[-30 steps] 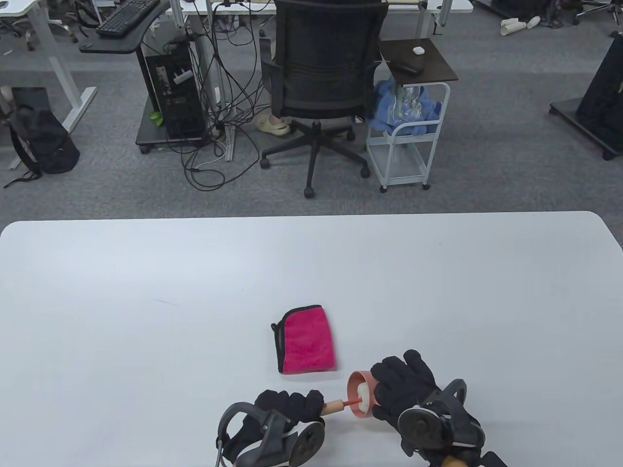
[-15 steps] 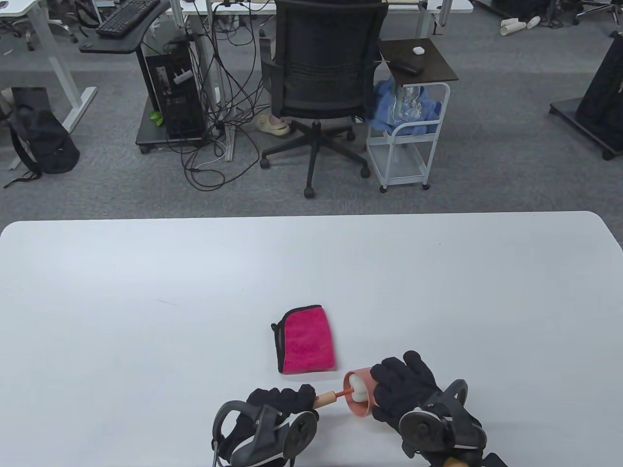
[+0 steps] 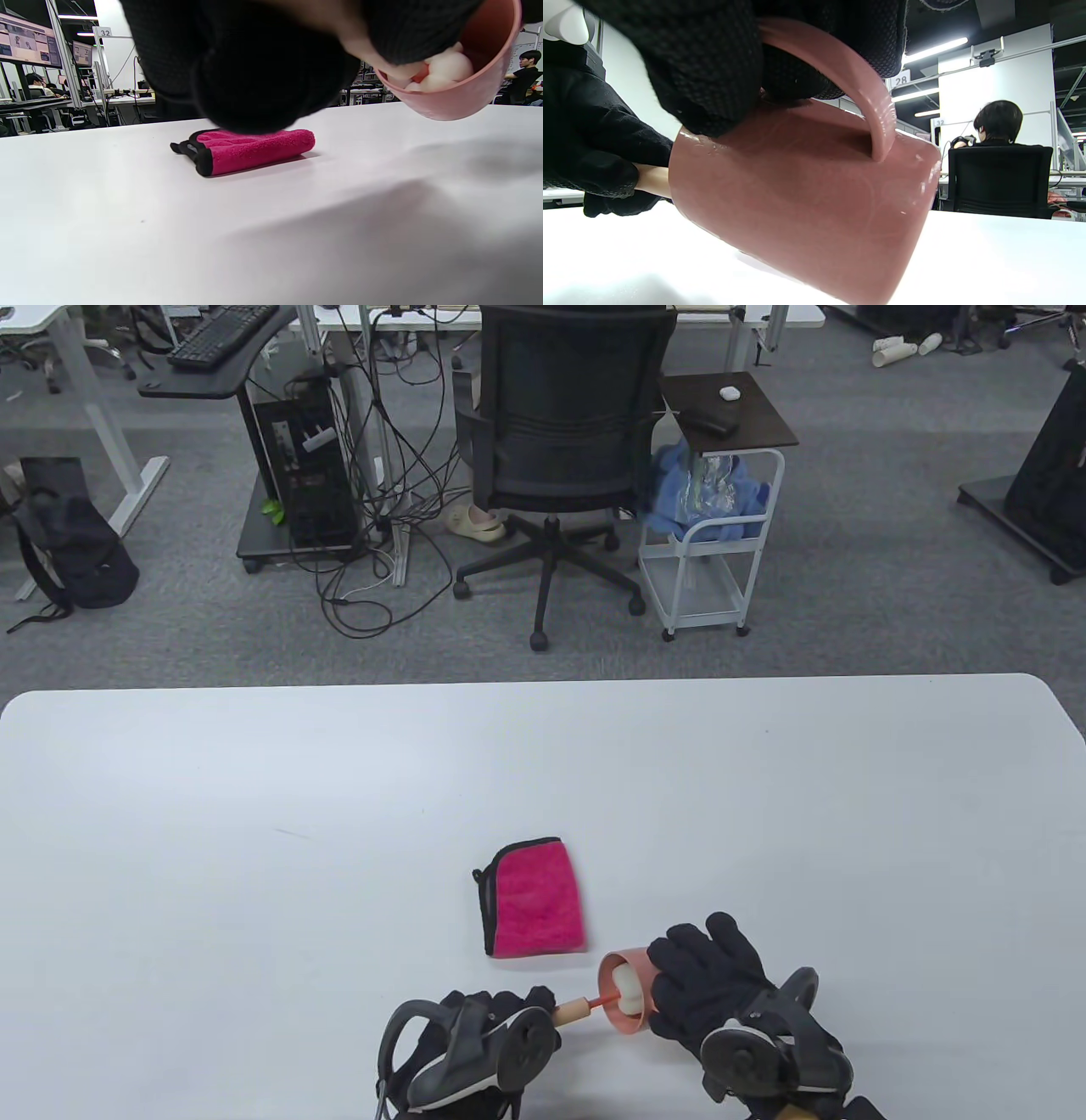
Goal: Brush the water cup with the cup brush
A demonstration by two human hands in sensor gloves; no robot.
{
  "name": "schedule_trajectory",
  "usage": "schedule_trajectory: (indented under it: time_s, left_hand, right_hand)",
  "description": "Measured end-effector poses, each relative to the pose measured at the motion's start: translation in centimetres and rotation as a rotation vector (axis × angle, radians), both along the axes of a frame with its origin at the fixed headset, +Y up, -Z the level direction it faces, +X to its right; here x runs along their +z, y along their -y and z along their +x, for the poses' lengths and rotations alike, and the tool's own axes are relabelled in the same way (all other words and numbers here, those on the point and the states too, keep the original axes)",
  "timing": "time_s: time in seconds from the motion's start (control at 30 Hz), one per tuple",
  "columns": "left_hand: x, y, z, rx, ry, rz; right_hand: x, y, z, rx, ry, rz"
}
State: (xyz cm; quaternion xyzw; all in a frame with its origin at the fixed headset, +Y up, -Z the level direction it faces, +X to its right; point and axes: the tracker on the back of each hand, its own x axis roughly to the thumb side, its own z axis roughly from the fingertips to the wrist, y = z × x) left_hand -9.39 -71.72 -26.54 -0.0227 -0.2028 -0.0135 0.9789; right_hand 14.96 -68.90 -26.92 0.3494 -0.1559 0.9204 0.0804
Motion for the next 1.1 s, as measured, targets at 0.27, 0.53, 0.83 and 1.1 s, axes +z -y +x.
schedule_trajectory:
  time_s: [0.27,0.53,0.83,1.1]
  left_hand:
    - [0.4,0.1,0.5,-0.005,0.060,-0.032]
    - [0.9,-0.5,0.8,-0.006,0.105,0.040]
    - [1.0,-0.8,0.7,-0.009,0.099,0.083]
    - [1.0,-0.9,0.4,-0.019,0.058,0.126]
  right_hand:
    - [-0.1,0.2,0.0,0.013,0.007,-0.016]
    - [-0.3,0.3,0.0,0.008,0.004,-0.037]
    - [-0.3,0.4,-0.1,0.016,-0.002,-0.043]
    - [-0.3,0.4,-0.2,0.010,-0.013,-0.035]
